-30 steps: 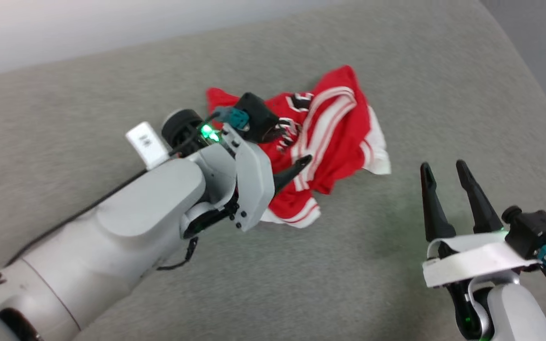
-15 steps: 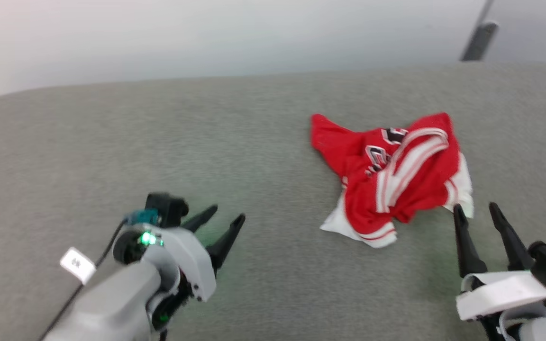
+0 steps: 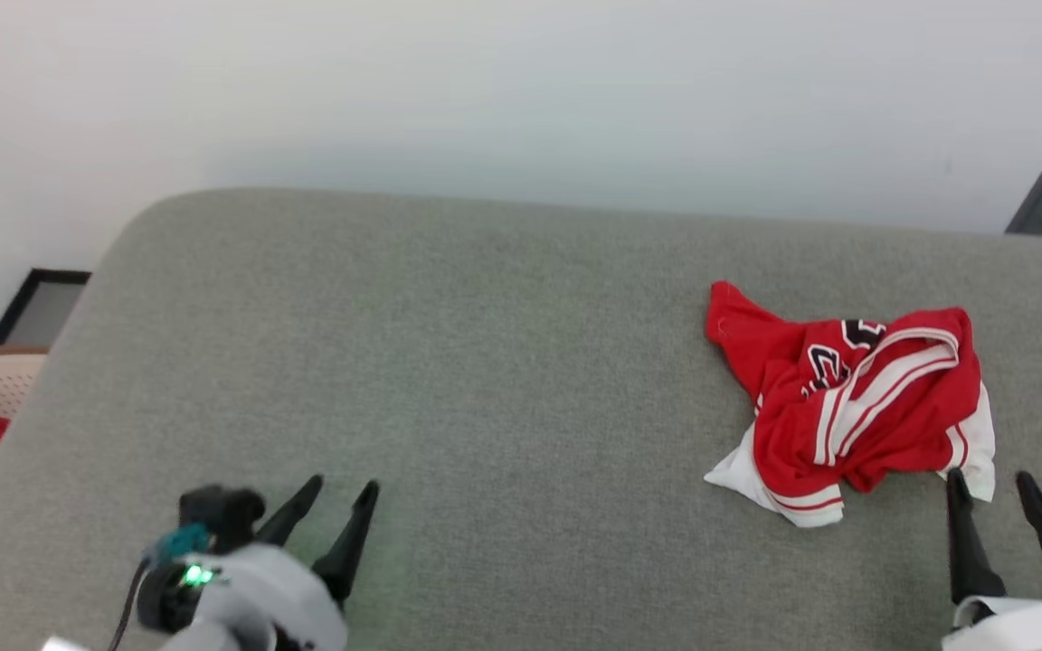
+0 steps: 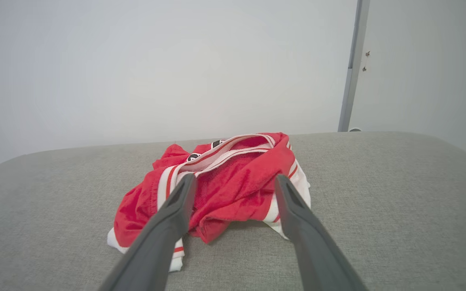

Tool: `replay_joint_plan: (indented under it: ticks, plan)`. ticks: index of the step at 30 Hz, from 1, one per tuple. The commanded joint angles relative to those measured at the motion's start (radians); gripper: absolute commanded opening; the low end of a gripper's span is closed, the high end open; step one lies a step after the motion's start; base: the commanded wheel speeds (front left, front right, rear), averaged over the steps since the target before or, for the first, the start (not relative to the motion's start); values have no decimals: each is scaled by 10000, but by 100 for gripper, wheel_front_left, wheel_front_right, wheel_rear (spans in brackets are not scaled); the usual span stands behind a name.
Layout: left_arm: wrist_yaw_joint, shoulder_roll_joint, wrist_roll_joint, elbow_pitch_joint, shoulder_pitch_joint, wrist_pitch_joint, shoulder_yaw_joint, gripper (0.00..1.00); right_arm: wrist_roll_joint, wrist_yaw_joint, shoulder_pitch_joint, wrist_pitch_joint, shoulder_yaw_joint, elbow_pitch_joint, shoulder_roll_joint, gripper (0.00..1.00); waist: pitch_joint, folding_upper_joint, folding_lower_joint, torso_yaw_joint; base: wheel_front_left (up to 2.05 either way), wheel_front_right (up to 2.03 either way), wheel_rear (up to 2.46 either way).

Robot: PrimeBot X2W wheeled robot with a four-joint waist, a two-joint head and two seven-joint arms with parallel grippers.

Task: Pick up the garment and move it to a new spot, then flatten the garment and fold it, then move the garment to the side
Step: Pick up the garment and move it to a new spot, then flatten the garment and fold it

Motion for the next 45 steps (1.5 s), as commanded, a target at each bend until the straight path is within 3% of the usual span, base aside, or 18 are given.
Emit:
replay_joint_plan:
  ticks: [1,13,20,38,45]
  plan:
    - [88,36,355,-240,405,-2,309,100,-12,-14,215,-7,-125,-52,12,100,-382,-1,0,207,0,0,0]
    - [730,-282,3349,-3159,3134,-4,3705,100,-118,-14,360,-7,-385,-635,109,100,-597,-1,0,-228,0,0,0]
    - [345,-927,4510,-4101,3897,-3,4975,100,-158,-14,293,-7,-274,-928,189,100,-632,-1,0,-341,0,0,0]
    - [-323,-1806,5470,-3863,4185,-3,5866,100,-284,-14,244,-7,-182,-900,317,100,-563,-1,0,-560,0,0,0]
    - [-413,-1592,5382,-3662,3046,71,5164,100,-130,-14,-98,-7,-139,-943,483,100,-138,-1,0,-1014,0,0,0]
